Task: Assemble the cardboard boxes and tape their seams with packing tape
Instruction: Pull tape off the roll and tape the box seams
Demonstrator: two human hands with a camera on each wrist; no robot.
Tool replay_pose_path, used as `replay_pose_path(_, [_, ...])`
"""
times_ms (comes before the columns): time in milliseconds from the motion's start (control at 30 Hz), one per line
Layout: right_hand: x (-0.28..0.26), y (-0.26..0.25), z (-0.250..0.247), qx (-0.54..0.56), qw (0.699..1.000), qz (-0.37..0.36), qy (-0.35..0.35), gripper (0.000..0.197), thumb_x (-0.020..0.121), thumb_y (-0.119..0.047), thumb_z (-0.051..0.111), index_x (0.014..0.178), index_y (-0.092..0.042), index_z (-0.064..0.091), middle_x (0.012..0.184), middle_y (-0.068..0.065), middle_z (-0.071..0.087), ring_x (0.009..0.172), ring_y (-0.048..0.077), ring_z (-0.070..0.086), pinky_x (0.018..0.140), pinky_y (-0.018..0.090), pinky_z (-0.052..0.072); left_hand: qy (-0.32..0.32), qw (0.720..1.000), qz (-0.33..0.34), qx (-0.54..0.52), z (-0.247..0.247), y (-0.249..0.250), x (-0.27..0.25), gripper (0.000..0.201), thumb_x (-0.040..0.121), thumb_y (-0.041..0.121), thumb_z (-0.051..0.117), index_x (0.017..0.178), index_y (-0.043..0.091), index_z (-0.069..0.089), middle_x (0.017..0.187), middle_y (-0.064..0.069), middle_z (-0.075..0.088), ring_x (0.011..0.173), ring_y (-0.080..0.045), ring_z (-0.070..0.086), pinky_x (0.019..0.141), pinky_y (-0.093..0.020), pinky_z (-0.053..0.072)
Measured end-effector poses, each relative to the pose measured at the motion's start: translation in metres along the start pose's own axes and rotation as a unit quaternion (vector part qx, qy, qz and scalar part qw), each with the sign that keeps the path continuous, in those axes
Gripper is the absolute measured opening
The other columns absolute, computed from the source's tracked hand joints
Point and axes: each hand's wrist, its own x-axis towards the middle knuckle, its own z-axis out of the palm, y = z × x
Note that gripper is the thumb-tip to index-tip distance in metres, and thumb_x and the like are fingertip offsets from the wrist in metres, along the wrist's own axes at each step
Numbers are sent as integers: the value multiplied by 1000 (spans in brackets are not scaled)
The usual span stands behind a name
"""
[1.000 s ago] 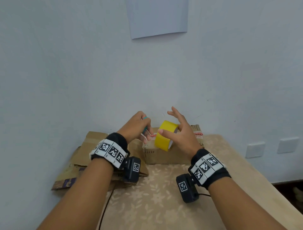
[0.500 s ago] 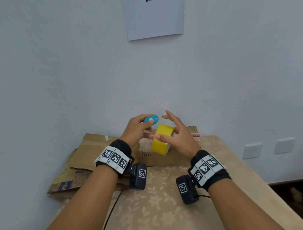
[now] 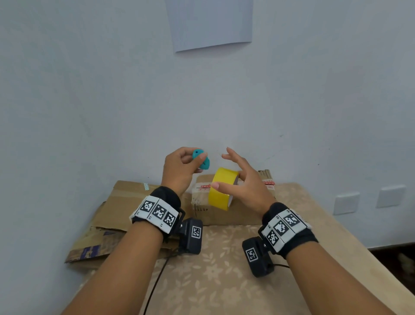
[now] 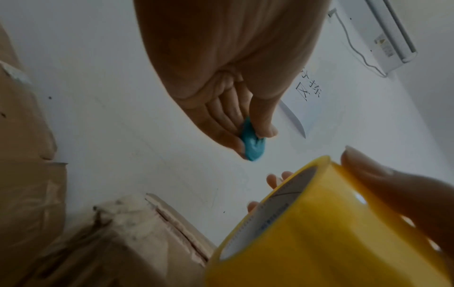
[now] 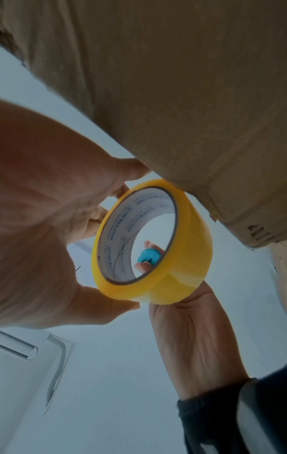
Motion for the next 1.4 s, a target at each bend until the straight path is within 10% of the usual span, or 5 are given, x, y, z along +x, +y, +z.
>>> replay_pose_path(167, [0,1,-1,-5,1000,-5,-2,100,75,-50,84,158,-44,28,148,-29,45,135,10,50,113,48,44,-21,1000,-5,-5,0,9,0,26,97,17,69,119,11,57,102,-3,75,84,-1,72,67,-16,56])
replay_pose_path(367, [0,-1,-1,-19,1000,-9,-13,100,79,-43,87,159,-42,27,149,-27,43,135,4,47,115,42,43,-80,990,-55,-107,-2,13,-3,25,99,3,61,124,-2,61,114,-23,73,97,-28,76,86,-29,62])
replay_pose_path(767, [0,-1,2,-32,998,-29,-43,109,76,-39,88,162,-38,22,151,-26,42,138,11,46,115,48,42,-175,978,-111,3,-7,17,-4,26,109,18,45,112,-1,63,67,-3,49,51,-10,36,45,-19,30])
replay_pose_path(1400, [0,-5,1,-65,995,-42,-68,110,79,-32,89,163,-37,17,153,-25,39,144,-3,34,122,40,33,-214,935,-269,87,-3,45,8,27,106,26,49,94,6,61,55,5,31,44,-6,17,39,-17,17])
